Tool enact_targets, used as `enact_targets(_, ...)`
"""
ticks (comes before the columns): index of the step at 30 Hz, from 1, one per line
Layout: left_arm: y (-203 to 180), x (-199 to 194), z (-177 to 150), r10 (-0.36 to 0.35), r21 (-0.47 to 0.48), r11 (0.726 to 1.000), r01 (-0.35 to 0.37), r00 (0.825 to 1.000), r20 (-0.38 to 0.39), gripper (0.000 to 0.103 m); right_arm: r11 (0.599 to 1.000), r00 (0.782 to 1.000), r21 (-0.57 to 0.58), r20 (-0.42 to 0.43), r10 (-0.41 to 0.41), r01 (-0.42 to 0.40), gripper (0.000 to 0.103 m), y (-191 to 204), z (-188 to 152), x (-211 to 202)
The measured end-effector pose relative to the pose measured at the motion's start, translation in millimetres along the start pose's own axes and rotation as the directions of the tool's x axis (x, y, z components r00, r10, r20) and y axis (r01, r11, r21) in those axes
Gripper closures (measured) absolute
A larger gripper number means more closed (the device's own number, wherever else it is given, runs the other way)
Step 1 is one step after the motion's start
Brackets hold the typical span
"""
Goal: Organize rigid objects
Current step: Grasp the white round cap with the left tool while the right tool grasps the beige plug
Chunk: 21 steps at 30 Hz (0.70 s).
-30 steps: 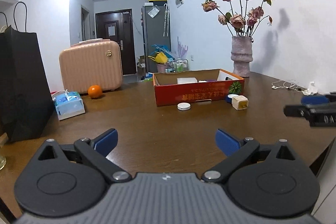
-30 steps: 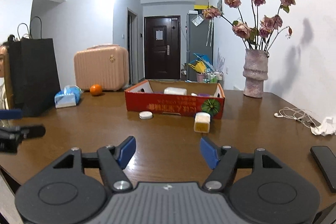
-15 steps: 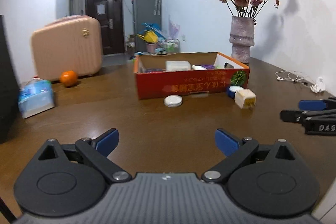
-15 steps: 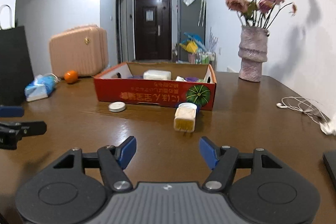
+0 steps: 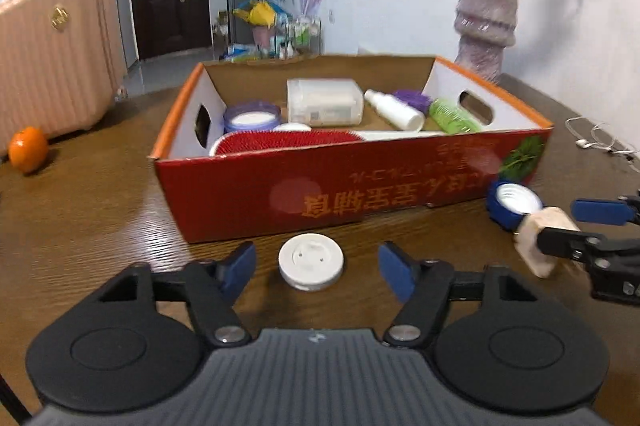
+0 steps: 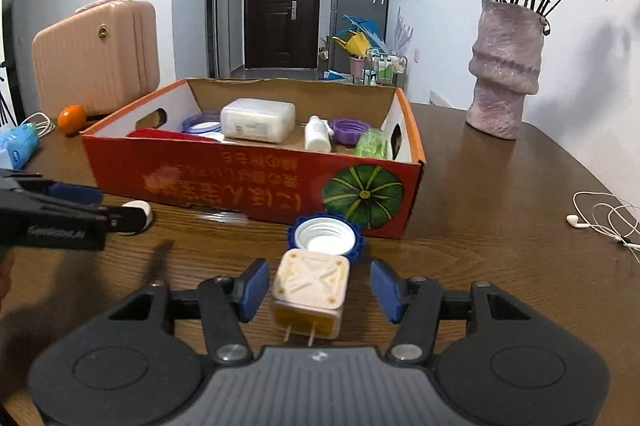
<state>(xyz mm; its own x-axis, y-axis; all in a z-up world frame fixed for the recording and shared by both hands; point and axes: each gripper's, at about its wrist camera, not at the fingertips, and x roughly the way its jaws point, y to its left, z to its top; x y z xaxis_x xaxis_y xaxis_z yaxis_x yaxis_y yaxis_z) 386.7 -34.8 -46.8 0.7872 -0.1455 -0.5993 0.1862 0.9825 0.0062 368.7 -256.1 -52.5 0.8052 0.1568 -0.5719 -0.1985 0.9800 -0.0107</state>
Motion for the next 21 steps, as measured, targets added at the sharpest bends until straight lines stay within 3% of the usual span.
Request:
enact_targets(2, 1.2, 16.6, 6.3, -0.002, -0.002, 1.0, 0.002, 1.0, -0.029, 0.045, 1.0, 1.0, 0.013, -0.013, 0.022, -0.021, 0.053, -4.0, -0.1, 3.7)
enact_targets(5, 0.3, 30.3, 9.1, 0.002, 0.012, 1.0, -0.001, 0.999, -0.039, 0.063, 0.999, 0.999, 0.016, -0.017, 0.038, -0.037, 0.064, -4.6, 0.7, 6.0)
enact_targets(12, -6.6, 33.7, 5.8, -0.011, 0.069, 0.998, 0.014, 0.999, -0.048, 0.064, 1.0, 0.999, 0.008, -0.019, 0.029, -0.029, 0.065, -1.4, -1.6, 2.4)
enact_targets(15, -8.3, 17.5, 1.2, -0.011, 0.067, 0.998, 0.014, 0.999, -0.037, 0.064, 0.999, 0.999, 0.006, -0.02, 0.05, -0.05, 0.066, 3.3, -10.7, -14.6)
enact_targets(21, -7.8, -59.4, -25.9, -0.047, 0.013, 0.999, 0.047, 0.998, 0.042, 0.064, 0.993, 0.993, 0.011, -0.002, 0.117, -0.117, 0.066, 25.0, -36.8, -66.9)
